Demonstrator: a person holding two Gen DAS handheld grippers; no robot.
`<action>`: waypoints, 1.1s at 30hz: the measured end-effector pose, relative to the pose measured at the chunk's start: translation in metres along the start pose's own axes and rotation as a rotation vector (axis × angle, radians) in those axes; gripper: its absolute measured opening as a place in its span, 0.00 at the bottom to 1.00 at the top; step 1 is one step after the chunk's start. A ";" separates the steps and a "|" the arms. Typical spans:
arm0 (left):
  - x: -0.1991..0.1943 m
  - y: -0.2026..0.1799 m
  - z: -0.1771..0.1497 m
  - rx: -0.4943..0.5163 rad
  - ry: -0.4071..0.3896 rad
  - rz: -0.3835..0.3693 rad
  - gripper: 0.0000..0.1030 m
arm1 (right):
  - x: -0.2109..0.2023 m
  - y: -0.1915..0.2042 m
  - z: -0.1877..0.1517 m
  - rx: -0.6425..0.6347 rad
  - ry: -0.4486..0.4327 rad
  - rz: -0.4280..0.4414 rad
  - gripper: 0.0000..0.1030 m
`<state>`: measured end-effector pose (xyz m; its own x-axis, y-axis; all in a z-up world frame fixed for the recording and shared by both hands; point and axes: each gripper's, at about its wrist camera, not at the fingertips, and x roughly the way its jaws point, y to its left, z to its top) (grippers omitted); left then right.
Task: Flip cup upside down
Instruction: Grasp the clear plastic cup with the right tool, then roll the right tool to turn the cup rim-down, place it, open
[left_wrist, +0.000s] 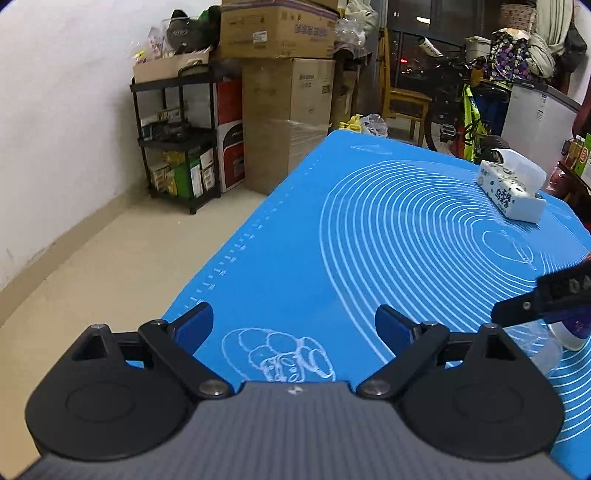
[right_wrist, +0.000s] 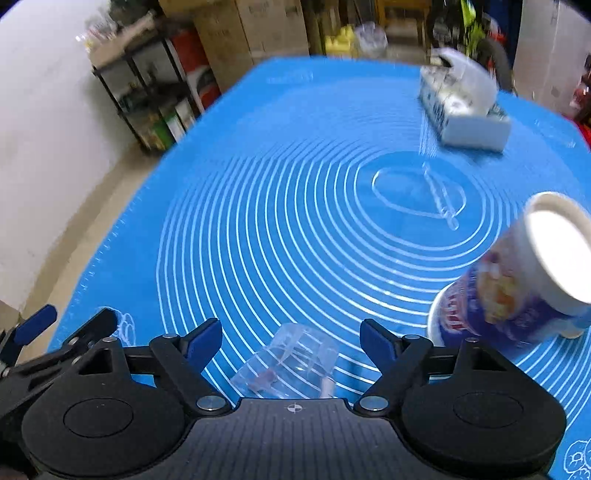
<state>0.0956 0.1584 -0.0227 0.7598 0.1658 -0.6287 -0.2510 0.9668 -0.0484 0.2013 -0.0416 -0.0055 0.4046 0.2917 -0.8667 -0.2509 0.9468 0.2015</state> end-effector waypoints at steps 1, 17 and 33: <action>0.001 0.002 0.000 -0.004 0.002 -0.002 0.91 | 0.002 -0.001 0.003 0.010 0.021 -0.004 0.81; 0.002 0.004 -0.009 -0.016 0.005 -0.051 0.91 | 0.026 0.004 0.006 0.031 0.189 -0.019 0.58; -0.007 0.001 -0.008 -0.011 -0.027 -0.037 0.91 | 0.013 0.034 -0.065 -0.349 -0.467 -0.227 0.54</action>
<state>0.0855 0.1567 -0.0243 0.7842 0.1356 -0.6055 -0.2290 0.9702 -0.0793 0.1405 -0.0144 -0.0398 0.8034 0.1921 -0.5637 -0.3544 0.9149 -0.1933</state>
